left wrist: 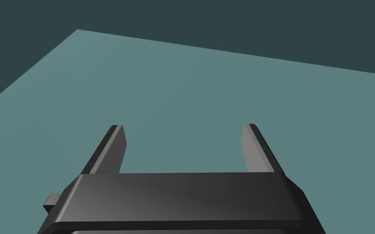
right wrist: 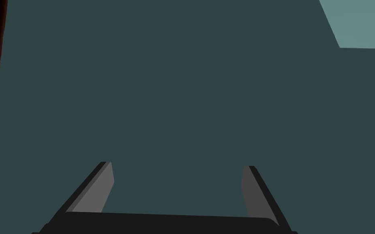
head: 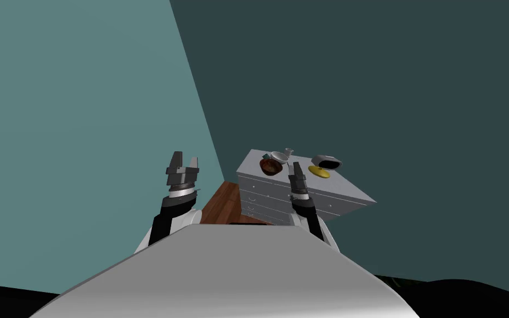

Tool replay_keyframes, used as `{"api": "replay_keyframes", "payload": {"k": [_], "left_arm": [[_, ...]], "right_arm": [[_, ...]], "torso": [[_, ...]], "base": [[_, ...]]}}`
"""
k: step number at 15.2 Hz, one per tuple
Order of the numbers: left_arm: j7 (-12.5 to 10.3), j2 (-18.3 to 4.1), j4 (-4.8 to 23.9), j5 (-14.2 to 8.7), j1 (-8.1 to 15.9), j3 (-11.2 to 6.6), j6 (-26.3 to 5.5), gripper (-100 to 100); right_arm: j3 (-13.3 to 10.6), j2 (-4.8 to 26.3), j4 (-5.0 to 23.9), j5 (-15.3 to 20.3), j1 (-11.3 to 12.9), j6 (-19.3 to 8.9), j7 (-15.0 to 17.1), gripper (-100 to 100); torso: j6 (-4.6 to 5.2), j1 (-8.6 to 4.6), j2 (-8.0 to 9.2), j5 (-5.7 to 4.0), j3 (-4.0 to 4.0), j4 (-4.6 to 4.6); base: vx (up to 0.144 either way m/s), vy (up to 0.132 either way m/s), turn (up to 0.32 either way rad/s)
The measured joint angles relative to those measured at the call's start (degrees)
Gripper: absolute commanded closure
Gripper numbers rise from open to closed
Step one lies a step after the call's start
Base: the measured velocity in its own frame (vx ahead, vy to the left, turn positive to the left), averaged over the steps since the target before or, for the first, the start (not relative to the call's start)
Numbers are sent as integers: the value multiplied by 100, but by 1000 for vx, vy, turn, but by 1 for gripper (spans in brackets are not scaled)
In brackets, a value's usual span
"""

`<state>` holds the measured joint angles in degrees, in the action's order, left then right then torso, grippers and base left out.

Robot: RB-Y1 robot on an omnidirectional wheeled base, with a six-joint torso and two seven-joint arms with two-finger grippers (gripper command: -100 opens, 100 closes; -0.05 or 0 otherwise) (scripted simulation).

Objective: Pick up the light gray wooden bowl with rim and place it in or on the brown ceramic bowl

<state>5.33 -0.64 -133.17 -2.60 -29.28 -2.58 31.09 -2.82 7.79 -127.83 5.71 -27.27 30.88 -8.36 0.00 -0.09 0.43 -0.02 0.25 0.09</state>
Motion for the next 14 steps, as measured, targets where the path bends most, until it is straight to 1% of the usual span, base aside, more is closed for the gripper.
{"api": "replay_keyframes", "payload": {"k": [4,9,14], "left_arm": [[0,0,0,0,0,0,0,0],[0,0,0,0,0,0,0,0],[0,0,0,0,0,0,0,0]], "right_arm": [[48,456,238,146,23,178,36,-100],[123,1108,591,372,25,447,96,-100],[171,1674,830,545,8,636,133,-100]], "torso": [[0,-3,5,-1,3,1],[0,-3,7,-1,4,1],[0,-1,-12,0,-6,-2]], "base": [[-107,-19,-8],[-107,-20,2],[-68,-14,10]]}}
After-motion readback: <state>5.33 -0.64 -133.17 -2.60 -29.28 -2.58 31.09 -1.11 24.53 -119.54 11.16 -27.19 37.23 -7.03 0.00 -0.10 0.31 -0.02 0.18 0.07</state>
